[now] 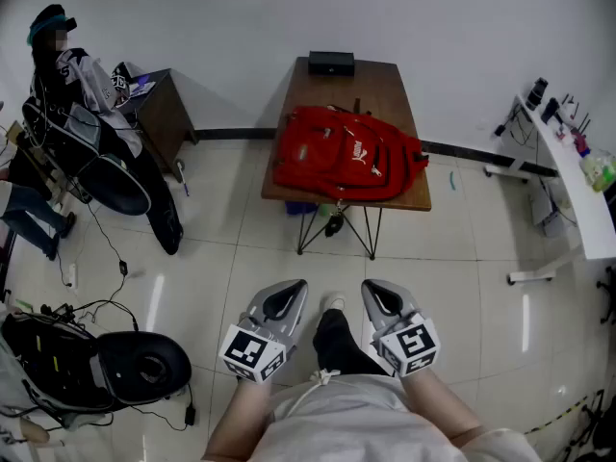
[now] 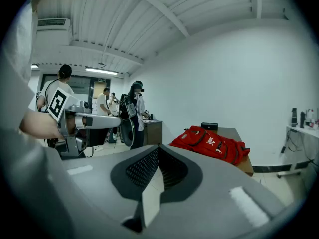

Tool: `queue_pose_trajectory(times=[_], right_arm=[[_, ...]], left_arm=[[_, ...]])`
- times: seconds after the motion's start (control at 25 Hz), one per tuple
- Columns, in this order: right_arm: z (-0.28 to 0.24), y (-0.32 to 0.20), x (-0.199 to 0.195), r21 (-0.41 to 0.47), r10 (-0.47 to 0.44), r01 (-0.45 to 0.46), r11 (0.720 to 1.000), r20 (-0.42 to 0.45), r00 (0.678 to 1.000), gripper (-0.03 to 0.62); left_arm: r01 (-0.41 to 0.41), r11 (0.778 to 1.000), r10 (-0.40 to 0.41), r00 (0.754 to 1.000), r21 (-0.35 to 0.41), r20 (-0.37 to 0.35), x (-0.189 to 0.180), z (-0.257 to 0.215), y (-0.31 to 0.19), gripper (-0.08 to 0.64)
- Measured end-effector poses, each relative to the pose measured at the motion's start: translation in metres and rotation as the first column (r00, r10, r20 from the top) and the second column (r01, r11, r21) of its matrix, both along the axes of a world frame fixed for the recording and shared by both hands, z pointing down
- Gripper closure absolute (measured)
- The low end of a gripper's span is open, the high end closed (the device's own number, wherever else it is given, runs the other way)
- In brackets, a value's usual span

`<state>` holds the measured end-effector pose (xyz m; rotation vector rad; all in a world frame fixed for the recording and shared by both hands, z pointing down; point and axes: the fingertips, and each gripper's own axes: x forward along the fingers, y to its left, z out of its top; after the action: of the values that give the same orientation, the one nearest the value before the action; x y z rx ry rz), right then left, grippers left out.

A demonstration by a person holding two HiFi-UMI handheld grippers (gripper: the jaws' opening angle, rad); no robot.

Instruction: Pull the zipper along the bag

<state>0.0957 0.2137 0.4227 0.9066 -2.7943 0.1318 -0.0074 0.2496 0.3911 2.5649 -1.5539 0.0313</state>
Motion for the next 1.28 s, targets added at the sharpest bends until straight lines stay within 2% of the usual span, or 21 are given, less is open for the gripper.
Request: queue_pose_trajectory(times=[0.28,0.48,0.72,0.96,1.08,1.16,1.28], right_arm=[[0.004,-0.095,-0.027,-0.014,0.000,0.000,1.000,-0.003,1.000,0.588],[0.018,-0.184,-0.050,-0.050,0.003,-0.003,0.999,0.003,1.000,0.588],[0.012,-0.289,-0.078,-0.029,-0.008,0.009,1.000,0.004,1.000,0.588],[0.013,-0.363,-0.090,0.032,-0.005,0.006,0.999,-0.039,0.999,0.586],[0.020,-0.387,-0.089,0.088,-0.017,0.028,0.996,-0.122,0.992,0.588],[0.028,-0.401,-0.089,0.089,-0.016,0.030,0.996,-0.162,0.987,0.588],[0.041,-0.423,-0.093,0.056,-0.005,0.015,0.998,-0.171,0.985,0.586]], left_arm=[[0.018,1.000,-0.018,1.000,-0.021,-0.009,-0.030,0.008,-0.092,0.552],[-0.006,0.998,0.010,0.998,-0.068,0.058,-0.046,0.020,-0.178,0.552],[-0.043,0.997,0.049,0.996,-0.070,0.074,-0.067,0.012,-0.287,0.552],[-0.107,0.990,0.116,0.989,-0.092,0.096,-0.064,0.029,-0.366,0.552],[-0.143,0.983,0.156,0.980,-0.112,0.120,-0.057,0.040,-0.393,0.552],[-0.164,0.977,0.182,0.975,-0.136,0.128,-0.054,0.047,-0.409,0.552],[-0.185,0.969,0.206,0.971,-0.164,0.123,-0.056,0.059,-0.435,0.552]])
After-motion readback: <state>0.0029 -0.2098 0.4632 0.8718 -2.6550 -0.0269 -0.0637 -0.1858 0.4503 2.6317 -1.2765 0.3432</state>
